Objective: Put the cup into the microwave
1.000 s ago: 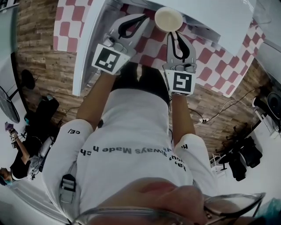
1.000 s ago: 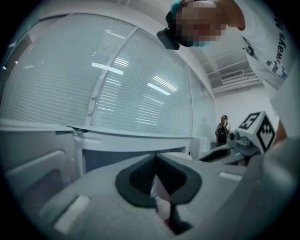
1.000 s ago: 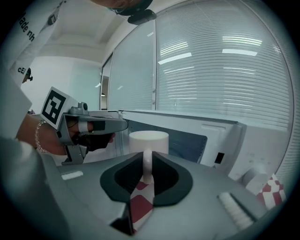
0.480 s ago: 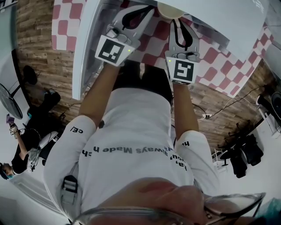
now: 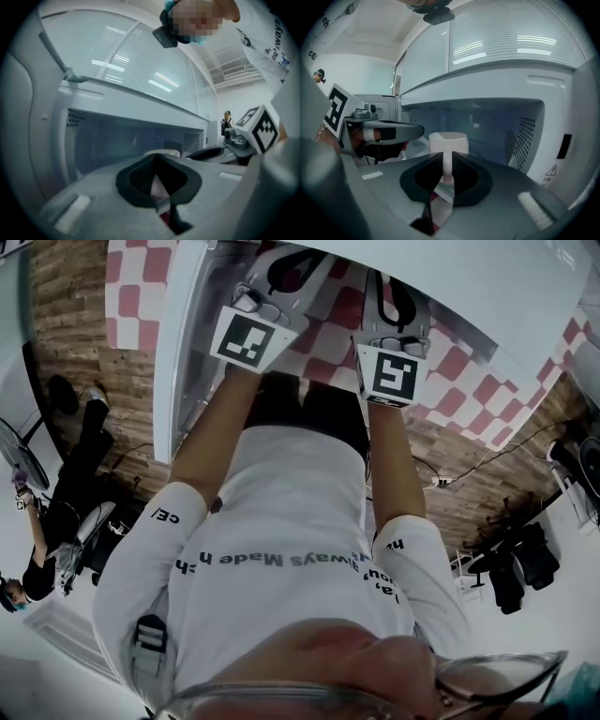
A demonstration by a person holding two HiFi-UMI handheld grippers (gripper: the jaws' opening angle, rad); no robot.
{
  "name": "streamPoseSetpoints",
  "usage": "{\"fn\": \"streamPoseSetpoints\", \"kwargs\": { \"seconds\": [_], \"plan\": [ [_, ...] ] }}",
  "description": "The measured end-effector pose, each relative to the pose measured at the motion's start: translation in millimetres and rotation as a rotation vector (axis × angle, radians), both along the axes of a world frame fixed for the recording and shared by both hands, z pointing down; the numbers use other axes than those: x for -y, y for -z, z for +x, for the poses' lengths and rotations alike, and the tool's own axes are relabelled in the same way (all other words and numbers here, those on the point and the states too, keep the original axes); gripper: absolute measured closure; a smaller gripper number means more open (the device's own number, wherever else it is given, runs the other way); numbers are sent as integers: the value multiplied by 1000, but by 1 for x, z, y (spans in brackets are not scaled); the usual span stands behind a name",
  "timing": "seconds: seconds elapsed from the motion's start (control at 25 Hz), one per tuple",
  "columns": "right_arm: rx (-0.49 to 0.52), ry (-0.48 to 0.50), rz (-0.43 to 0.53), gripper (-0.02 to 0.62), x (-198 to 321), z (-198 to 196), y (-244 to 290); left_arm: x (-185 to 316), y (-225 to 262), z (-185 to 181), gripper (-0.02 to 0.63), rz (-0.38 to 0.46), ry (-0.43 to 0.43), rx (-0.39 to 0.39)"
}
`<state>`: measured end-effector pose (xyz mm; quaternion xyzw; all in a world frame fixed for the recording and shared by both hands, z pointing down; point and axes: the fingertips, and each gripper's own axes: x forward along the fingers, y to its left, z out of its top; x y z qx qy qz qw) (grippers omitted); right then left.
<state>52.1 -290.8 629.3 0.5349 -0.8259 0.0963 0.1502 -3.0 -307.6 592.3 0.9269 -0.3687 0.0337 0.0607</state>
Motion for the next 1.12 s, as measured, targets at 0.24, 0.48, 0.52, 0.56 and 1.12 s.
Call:
{"fn": "streamPoseSetpoints", "kwargs": {
  "seconds": [0.24,0.48,0.52,0.56,1.12],
  "plan": [
    [6,-9,-3,551,12,1,-7,12,-8,1,603,-11,11,-4],
    [7,-3,8,551,24,0,-9,19,-12,5,603,-13,16,10],
    [7,-3,9,551,25,0,-9,20,-13,5,603,-14,17,11],
    [6,-3,11,551,26,1,-10,21,-13,6,603,-15,18,10],
    [24,-33,-15,483,19,11,-8,6,-5,6,603,-38,35,10]
  ]
}}
